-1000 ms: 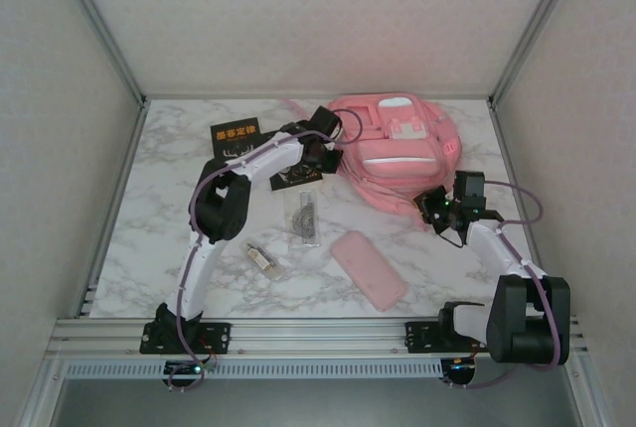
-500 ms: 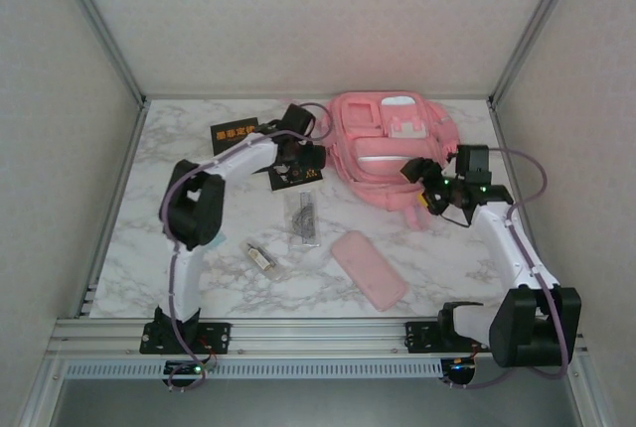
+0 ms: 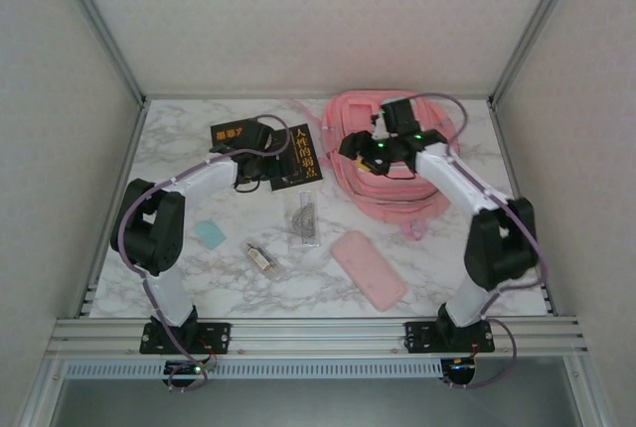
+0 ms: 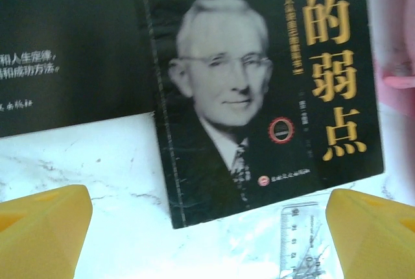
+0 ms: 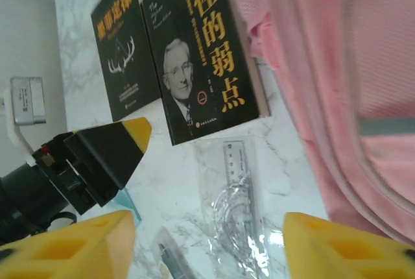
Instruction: Pack the student bag
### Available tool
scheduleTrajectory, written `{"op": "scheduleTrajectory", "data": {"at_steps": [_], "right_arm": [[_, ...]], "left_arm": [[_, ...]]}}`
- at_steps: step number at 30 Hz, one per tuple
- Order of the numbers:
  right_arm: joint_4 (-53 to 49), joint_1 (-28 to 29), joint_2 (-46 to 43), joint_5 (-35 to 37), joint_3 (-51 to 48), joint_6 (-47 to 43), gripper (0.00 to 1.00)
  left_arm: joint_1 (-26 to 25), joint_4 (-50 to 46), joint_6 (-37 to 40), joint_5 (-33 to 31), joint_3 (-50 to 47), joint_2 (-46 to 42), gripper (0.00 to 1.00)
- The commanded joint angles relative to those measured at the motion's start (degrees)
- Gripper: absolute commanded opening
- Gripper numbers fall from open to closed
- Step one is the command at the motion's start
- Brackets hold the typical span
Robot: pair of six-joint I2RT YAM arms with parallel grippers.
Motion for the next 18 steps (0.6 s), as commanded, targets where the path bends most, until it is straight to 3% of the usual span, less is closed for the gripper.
{"op": "scheduleTrajectory", "data": {"at_steps": [1,10,18], "right_arm": [[-0.9,2.5,7.8,2.7,6.7,-3.5,0.5],[-5.9,5.1,28.9,7.0,26.3,-7.9,0.39],[-16.0,7.3,40.7,18.8,42.9,-11.9,0.38]], "left_arm": [[1.6,6.3,-4.8,5.7,-1.3,0.1,0.93],[3.2,9.8,-6.5,7.3,-1.4,3.8,0.91],[3.4,8.1,-7.5,6.1,-1.1,7.2,0.84]]}}
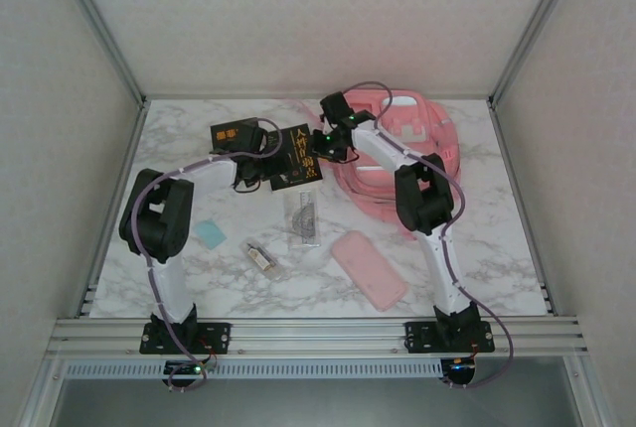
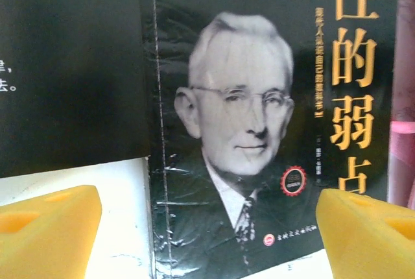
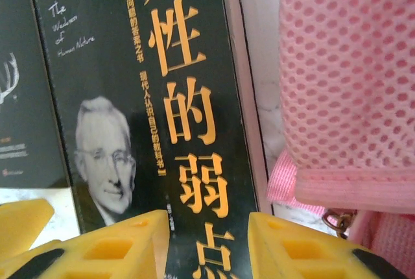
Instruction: Pack the student bag
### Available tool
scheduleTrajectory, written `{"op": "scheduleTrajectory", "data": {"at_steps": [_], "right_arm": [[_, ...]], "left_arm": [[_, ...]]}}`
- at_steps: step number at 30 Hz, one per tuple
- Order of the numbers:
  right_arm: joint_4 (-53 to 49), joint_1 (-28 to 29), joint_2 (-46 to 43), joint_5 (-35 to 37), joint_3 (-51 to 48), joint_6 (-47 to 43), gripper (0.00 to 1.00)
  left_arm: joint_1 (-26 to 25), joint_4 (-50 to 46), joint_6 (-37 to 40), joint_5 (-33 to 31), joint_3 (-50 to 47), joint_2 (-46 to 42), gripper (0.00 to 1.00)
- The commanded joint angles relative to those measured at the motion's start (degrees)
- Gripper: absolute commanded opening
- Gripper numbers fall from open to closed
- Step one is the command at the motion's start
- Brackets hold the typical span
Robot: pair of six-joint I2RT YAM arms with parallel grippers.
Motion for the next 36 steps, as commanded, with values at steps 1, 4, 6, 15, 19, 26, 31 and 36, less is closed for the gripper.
{"op": "scheduleTrajectory", "data": {"at_steps": [1,4,6,15,19,26,31,36], "right_arm": [[-7.0,1.0,4.5,9.3,6.6,-4.0,0.38],[-10.3,2.2,7.3,14.5,10.4,-5.9,0.38],[-11.3,2.6,8.9,15.8,11.6,-6.6,0.38],[-10.2,2.8,10.4,6.4,11.7,-6.8,0.39],[-7.7,2.4,8.7,-1.0,10.0,-5.9,0.39],[1.1,0.4,1.2,-11.9,1.0,-1.3,0.41],[7.0,-0.4,-4.3,-16.5,-4.8,1.5,0.4],[7.9,-0.4,-4.7,-17.8,-5.6,2.1,0.37]], "left_arm": [[0.4,-1.0,-0.9,0.6,0.0,1.5,0.83],[0.3,-1.1,-1.5,1.6,0.3,2.6,0.8],[0.2,-1.0,-1.6,2.1,0.3,3.1,0.79],[-0.4,-1.2,-1.7,1.8,-0.4,3.9,0.72],[-0.7,-1.2,-1.8,1.8,0.3,5.1,0.68],[-0.8,-1.3,-1.6,1.8,0.4,6.1,0.65],[-0.8,-1.4,-1.4,1.8,0.4,6.3,0.63],[-0.8,-1.4,-1.5,1.7,0.2,6.1,0.62]]}}
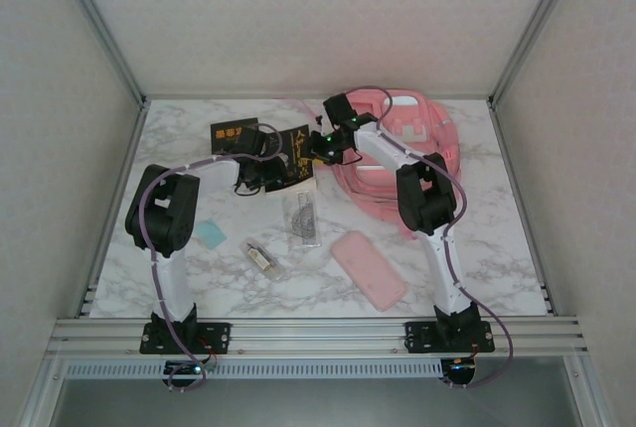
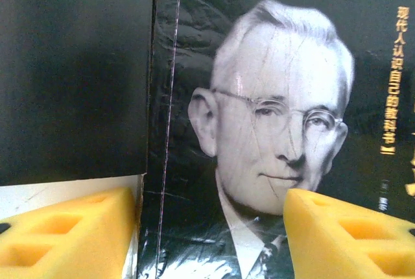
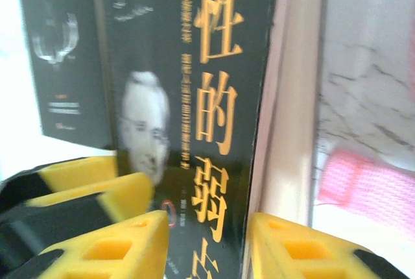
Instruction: Pack the student bag
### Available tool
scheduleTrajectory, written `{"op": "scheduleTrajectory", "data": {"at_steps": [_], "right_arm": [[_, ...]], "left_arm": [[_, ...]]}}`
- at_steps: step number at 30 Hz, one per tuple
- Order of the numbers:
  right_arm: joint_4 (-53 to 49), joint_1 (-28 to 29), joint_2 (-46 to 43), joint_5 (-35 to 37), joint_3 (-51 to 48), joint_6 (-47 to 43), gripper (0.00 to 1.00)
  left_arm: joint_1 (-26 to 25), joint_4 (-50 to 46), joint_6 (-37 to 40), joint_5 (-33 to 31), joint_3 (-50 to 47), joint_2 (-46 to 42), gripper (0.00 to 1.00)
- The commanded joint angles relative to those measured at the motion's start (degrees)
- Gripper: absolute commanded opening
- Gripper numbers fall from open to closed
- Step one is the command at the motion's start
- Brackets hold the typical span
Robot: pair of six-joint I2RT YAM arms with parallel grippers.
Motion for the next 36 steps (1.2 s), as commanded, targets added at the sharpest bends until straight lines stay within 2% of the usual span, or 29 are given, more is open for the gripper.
{"op": "scheduleTrajectory", "data": {"at_steps": [1,8,16,20,24,26,27,32,36], "right_arm": [[2.8,0.3,-1.9,-4.3,-0.5,1.9,0.35],[3.7,0.3,0.3,-4.4,-0.5,4.2,0.29],[-1.5,0.6,3.3,-0.3,2.7,3.8,0.3],[-1.2,0.8,4.0,-0.6,2.6,4.1,0.28],[-0.9,1.0,3.9,-0.6,2.4,4.3,0.18],[-0.7,1.0,3.7,-0.7,2.5,4.4,0.05],[-0.8,1.0,3.5,-0.8,2.5,4.4,0.0],[-1.6,0.7,0.5,-1.4,2.4,4.3,0.0],[-1.4,0.5,-3.1,-2.9,1.8,4.6,0.0]], "left_arm": [[-0.8,-1.0,-0.6,2.2,0.0,3.0,0.62],[-0.8,-1.1,-0.7,2.2,-0.2,2.2,0.62],[-0.8,-0.9,-1.1,2.8,0.1,2.1,0.65],[-0.8,-0.8,-1.4,3.1,0.1,2.2,0.65],[-0.7,-0.7,-1.5,3.3,0.1,1.9,0.65],[-0.7,-0.8,-1.5,3.3,0.1,1.7,0.66],[-0.7,-0.9,-1.5,3.4,0.1,1.6,0.66],[0.4,0.6,-1.7,3.8,-1.3,-2.2,0.81],[2.0,5.8,-2.9,5.9,-3.8,-5.4,0.87]]}}
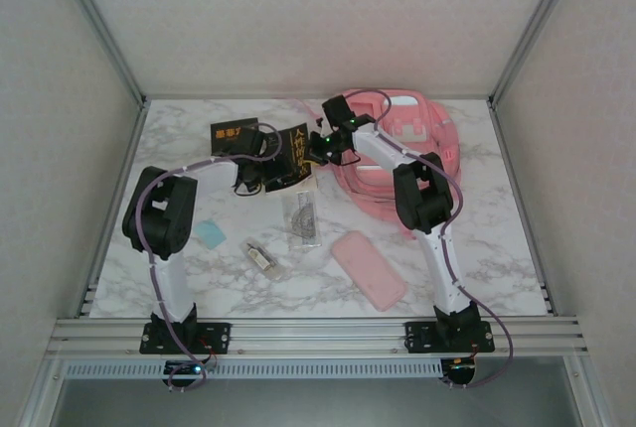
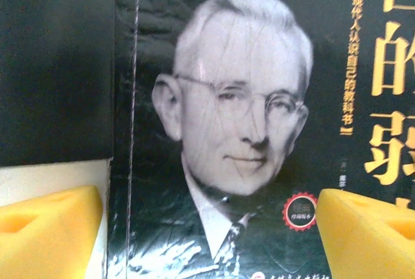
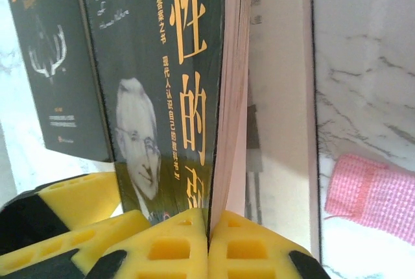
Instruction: Pack the student bag
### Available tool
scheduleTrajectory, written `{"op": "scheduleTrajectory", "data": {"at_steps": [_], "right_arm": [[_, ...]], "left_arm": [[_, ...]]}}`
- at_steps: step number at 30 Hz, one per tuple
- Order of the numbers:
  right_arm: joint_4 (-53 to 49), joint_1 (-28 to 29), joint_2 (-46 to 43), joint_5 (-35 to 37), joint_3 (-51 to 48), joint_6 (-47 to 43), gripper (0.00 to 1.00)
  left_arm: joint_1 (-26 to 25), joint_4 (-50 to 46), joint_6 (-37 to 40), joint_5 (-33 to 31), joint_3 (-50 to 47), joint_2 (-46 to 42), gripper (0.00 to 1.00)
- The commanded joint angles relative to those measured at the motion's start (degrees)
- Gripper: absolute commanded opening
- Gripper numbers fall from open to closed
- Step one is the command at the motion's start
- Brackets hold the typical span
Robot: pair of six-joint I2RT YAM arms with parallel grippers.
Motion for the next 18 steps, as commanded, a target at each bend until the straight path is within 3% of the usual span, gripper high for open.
{"op": "scheduleTrajectory", "data": {"at_steps": [1,8,18], "right_arm": [[-1.1,0.3,-5.9,-2.9,0.7,0.3,0.0],[2.2,-1.7,-10.2,-7.7,-2.4,2.9,0.0],[15.8,-6.1,-16.4,-14.8,-16.8,10.7,0.0]], "left_arm": [[1.9,5.3,-2.0,3.4,-2.8,-3.6,0.88],[3.9,22.2,-9.6,8.2,-10.1,-3.4,0.93],[2.7,48.9,-23.2,13.6,-15.4,2.2,0.92]]}}
